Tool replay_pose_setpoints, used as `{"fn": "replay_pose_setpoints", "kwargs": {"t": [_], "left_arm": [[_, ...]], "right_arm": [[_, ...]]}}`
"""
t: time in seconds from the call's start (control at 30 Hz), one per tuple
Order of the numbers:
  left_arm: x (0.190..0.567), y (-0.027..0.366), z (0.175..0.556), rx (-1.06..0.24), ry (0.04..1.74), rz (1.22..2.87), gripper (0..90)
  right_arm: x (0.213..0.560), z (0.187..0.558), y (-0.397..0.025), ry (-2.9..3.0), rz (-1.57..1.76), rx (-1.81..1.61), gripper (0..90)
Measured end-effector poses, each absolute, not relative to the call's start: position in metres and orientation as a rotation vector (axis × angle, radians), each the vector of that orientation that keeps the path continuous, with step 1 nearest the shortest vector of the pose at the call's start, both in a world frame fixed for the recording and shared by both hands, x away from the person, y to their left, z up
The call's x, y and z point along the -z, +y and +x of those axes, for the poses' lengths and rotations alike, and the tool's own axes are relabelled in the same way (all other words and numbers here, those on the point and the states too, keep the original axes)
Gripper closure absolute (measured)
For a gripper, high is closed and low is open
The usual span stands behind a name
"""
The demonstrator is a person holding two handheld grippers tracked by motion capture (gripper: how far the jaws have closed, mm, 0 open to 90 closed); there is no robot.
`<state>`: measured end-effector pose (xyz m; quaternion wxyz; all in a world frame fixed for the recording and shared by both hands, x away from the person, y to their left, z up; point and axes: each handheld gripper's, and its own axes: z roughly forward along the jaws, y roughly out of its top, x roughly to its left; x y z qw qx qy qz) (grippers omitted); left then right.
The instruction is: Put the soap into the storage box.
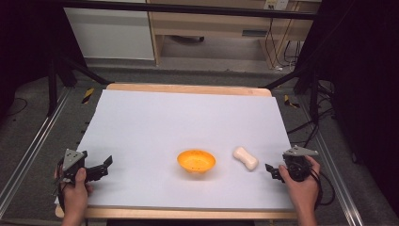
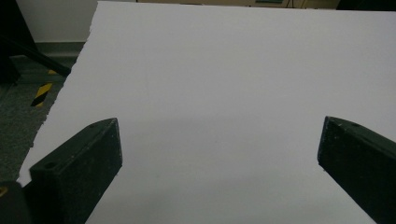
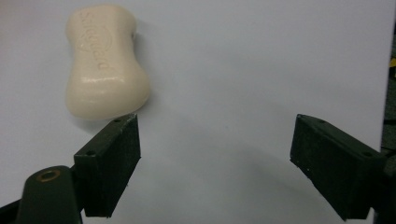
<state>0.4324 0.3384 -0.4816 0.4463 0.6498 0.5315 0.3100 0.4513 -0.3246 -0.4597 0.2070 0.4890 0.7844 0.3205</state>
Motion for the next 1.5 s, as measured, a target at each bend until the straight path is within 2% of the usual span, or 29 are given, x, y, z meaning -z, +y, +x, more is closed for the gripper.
{"fn": "replay_pose_setpoints", "kwargs": {"t": [0.37, 0.7, 0.97, 1.33, 1.5], "left_arm": [[0.482, 0.338, 0.433, -0.766, 1.318, 1.615, 0.0], [0.482, 0.338, 0.433, -0.761, 1.318, 1.617, 0.0], [0.482, 0.338, 0.434, -0.76, 1.318, 1.62, 0.0], [0.482, 0.338, 0.434, -0.758, 1.318, 1.626, 0.0], [0.482, 0.338, 0.434, -0.755, 1.319, 1.628, 0.0]], "right_arm": [[0.442, 0.478, -0.294, 2.393, 1.293, -0.682, 16.9], [0.435, 0.496, -0.272, 2.506, 1.26, -0.545, 8.0], [0.433, 0.508, -0.255, 2.569, 1.248, -0.47, 6.2], [0.44, 0.52, -0.234, 2.634, 1.223, -0.422, 7.4], [0.443, 0.525, -0.225, 2.663, 1.213, -0.399, 14.9]]}}
